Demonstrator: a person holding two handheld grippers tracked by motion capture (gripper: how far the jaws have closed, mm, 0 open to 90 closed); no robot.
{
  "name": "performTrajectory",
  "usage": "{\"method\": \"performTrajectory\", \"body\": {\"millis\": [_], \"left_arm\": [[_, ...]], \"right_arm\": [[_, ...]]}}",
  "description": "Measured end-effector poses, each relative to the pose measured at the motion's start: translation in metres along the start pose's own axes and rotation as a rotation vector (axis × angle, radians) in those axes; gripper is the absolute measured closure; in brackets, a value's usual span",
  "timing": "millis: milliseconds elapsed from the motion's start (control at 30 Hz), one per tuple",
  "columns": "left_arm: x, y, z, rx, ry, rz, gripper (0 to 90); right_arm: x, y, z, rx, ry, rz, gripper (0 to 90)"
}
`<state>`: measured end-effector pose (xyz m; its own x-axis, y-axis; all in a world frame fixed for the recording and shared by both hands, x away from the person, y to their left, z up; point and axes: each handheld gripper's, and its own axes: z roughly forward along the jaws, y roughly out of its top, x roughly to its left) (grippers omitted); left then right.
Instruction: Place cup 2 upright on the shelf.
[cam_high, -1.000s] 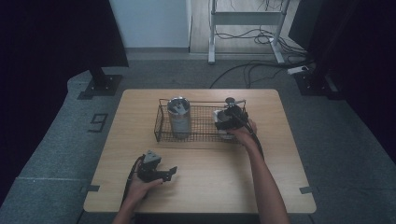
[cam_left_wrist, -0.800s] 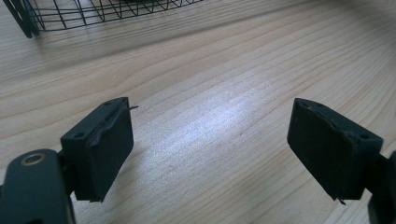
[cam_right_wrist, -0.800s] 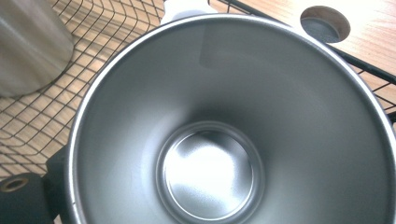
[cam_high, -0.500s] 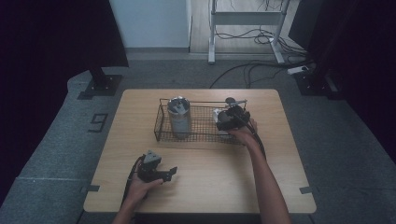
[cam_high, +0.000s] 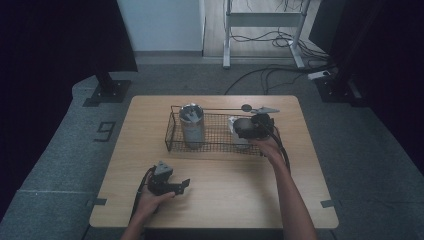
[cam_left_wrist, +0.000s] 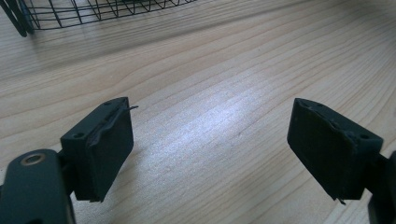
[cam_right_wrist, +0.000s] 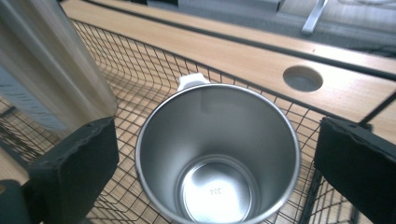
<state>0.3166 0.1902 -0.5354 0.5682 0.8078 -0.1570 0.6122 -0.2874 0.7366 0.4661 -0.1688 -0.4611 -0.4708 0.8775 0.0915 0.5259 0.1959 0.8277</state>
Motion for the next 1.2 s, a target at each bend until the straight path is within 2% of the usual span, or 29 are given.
{"method": "performTrajectory", "body": {"millis": [100, 567, 867, 1200], "left_arm": [[0.0, 0.0, 0.0, 0.002, 0.002, 0.001, 14.7], [-0.001, 0.0, 0.001, 0.004, 0.002, 0.007, 14.7], [-0.002, 0.0, 0.002, 0.009, 0.004, 0.009, 14.7], [-0.004, -0.001, 0.003, 0.018, 0.004, 0.019, 14.7]], "right_arm": [[-0.001, -0.004, -0.008, -0.037, 0.002, 0.006, 0.7], [-0.001, -0.032, -0.053, -0.123, 0.025, 0.017, 4.0], [-0.005, -0.06, -0.076, -0.141, 0.036, 0.018, 7.2], [0.001, -0.1, -0.093, -0.141, 0.033, 0.019, 11.7]]}}
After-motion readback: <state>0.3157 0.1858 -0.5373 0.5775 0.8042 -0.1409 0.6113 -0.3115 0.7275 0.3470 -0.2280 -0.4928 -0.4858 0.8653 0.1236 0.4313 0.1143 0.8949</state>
